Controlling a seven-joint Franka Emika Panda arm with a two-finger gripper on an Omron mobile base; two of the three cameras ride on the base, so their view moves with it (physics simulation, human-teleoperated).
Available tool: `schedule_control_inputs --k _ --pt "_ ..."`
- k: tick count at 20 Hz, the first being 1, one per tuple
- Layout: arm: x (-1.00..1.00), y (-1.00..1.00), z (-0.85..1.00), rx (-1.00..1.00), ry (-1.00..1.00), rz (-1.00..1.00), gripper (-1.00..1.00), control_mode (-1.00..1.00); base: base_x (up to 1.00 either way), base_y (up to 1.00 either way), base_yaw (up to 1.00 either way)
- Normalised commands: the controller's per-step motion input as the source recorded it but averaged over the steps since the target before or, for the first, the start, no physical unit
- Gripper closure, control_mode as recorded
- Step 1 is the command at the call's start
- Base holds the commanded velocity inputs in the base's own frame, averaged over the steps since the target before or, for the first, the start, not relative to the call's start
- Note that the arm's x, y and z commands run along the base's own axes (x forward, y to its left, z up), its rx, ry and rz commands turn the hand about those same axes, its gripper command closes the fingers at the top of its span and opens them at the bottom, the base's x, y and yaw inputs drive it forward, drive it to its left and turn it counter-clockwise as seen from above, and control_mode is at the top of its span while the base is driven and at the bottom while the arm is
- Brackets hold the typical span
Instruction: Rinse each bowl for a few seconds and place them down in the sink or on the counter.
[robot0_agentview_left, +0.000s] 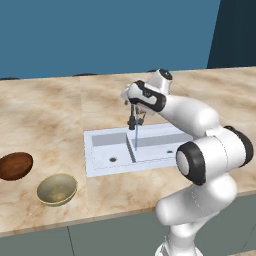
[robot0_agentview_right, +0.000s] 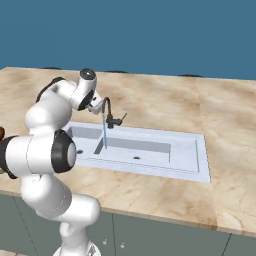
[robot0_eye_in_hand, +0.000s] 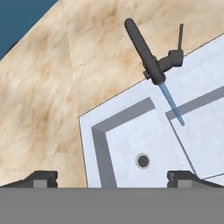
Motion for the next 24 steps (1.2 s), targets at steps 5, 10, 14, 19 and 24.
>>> schedule_control_inputs --k 5,10,14,19,24 --pt "-0.06 0.37 -0.04 0.0 0.1 0.03 -1.0 -1.0 0.0 0.0 0.0" --pt "-0.07 0.5 -0.1 0.0 0.02 0.0 -1.0 -1.0 0.0 0.0 0.0" --pt "-0.1 0.55 -0.2 0.0 0.0 0.0 -1.0 -1.0 0.0 0.0 0.0" --pt "-0.02 0.54 -0.2 0.0 0.02 0.0 -1.0 -1.0 0.0 0.0 0.0" --pt "-0.06 0.48 -0.14 0.01 0.04 0.0 -1.0 -1.0 0.0 0.0 0.0"
